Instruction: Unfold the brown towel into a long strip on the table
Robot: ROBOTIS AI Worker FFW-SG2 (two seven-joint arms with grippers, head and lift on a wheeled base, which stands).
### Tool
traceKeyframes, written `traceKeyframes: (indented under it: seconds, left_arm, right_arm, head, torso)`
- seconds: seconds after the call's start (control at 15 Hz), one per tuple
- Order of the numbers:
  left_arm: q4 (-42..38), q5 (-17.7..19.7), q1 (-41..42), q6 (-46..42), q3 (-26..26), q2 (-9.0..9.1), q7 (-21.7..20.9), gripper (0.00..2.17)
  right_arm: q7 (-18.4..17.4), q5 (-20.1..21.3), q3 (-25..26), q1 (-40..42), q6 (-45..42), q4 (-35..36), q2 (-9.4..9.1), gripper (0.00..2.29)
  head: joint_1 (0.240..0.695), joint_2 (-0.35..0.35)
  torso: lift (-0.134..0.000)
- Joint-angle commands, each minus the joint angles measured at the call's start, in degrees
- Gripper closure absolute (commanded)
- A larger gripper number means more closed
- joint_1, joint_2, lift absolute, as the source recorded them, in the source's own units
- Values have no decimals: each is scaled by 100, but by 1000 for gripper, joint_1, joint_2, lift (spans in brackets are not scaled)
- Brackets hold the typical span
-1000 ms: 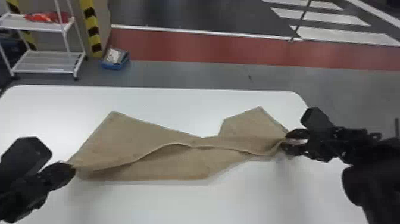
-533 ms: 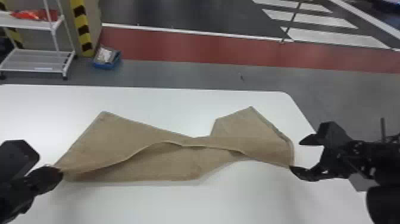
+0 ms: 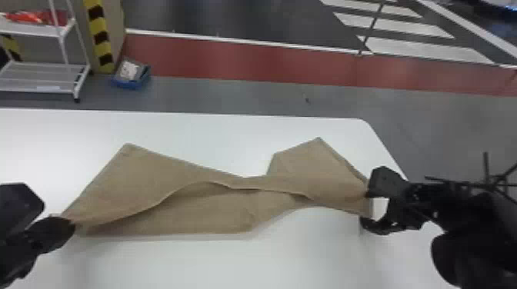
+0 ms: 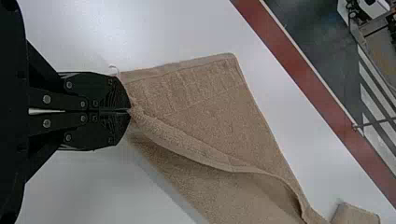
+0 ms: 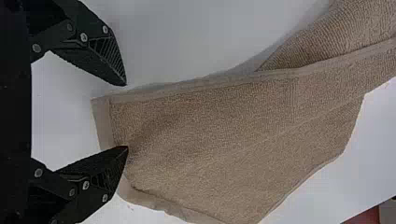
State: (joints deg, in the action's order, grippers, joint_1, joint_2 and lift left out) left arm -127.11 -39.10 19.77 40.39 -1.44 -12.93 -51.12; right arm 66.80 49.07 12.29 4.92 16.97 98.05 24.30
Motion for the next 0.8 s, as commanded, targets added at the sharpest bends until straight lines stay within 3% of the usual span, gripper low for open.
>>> traceKeyframes:
  seconds: [0.0, 0.27, 0.4, 0.47, 0.53, 0.73]
  left_arm:
    - [20, 7, 0, -17, -6, -26, -3, 1966]
    - [29, 25, 0, -17, -41, -61, -12, 1966]
    - [29, 25, -9, -17, -41, -70, -12, 1966]
    - [20, 25, -9, -17, -41, -70, -12, 1966]
    - [2, 25, -9, -17, -32, -70, -12, 1966]
    - [-94, 51, -35, -17, -94, -61, -3, 1970]
  right_arm:
    - [35, 138, -183, -176, 110, -128, -48, 579]
    - [395, -90, 45, -149, 75, 4, -31, 1555]
    - [553, -354, 309, -53, 57, 171, -31, 1683]
    - [571, -442, 397, -44, 75, 197, -31, 1895]
    - [615, -591, 511, -18, 92, 259, -31, 1899]
    - [1002, -1532, 1056, 114, 409, 786, -48, 2017]
  head:
    - [695, -222]
    - [695, -203]
    - [695, -202]
    - [695, -203]
    - [695, -204]
    - [695, -212]
  torso:
    - [-123]
    - [-123]
    - [-123]
    - [-123]
    - [-123]
    - [-123]
